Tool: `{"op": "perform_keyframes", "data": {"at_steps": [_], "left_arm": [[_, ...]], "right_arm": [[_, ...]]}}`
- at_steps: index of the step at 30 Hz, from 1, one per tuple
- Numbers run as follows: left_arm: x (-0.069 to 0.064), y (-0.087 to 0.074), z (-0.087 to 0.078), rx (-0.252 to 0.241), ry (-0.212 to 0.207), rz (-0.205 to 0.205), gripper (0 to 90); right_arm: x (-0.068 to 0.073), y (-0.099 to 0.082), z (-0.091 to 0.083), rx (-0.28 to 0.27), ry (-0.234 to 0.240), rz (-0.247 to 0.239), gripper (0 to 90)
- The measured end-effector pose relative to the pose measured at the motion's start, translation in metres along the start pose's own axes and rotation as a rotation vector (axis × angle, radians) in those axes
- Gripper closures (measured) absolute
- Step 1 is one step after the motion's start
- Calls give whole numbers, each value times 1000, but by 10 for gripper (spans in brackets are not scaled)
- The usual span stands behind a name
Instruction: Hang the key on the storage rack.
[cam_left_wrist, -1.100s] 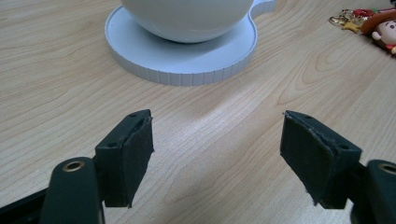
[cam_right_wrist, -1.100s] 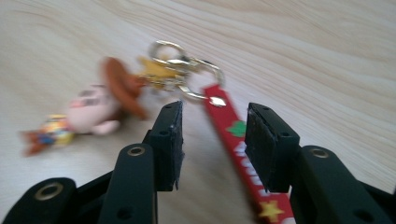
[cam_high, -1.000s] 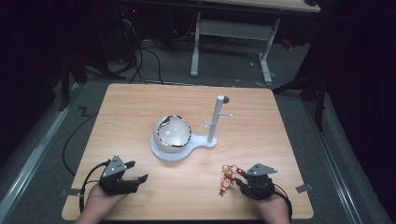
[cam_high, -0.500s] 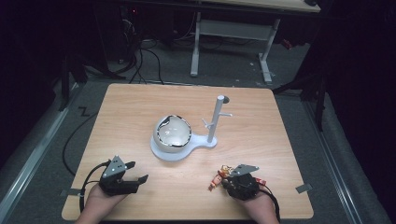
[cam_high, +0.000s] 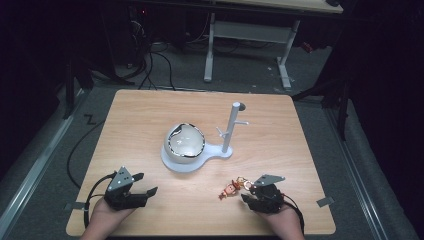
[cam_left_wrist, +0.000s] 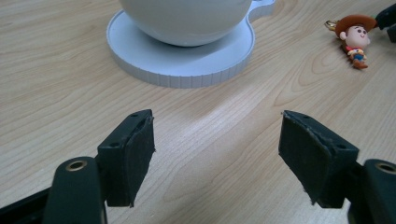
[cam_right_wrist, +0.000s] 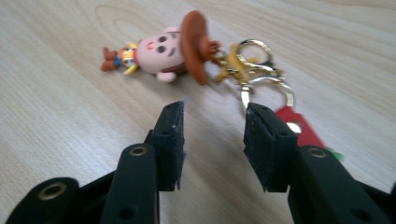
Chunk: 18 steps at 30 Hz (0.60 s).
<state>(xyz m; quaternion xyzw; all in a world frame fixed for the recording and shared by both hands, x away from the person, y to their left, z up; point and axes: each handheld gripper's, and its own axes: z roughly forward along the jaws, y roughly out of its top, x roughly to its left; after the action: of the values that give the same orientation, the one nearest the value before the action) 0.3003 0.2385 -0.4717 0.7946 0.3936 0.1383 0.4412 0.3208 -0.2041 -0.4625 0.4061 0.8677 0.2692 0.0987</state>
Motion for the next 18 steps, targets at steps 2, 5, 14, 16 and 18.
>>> {"op": "perform_keyframes", "data": {"at_steps": [2, 5, 14, 16, 18], "left_arm": [[1, 0, 1, 3, -4, -3, 273], [3, 1, 5, 2, -8, -19, 273], [0, 6, 8, -1, -22, 6, 273], [0, 6, 9, 1, -16, 9, 273], [0, 6, 9, 1, -10, 2, 271]], "right_arm": [[-3, -1, -4, -1, -20, 2, 543], [-8, -1, -7, 10, -35, -8, 493], [-21, 2, -14, 108, -84, -6, 475], [-23, 4, -15, 128, -86, -29, 474], [-24, 6, -17, 158, -96, -36, 443]]}}
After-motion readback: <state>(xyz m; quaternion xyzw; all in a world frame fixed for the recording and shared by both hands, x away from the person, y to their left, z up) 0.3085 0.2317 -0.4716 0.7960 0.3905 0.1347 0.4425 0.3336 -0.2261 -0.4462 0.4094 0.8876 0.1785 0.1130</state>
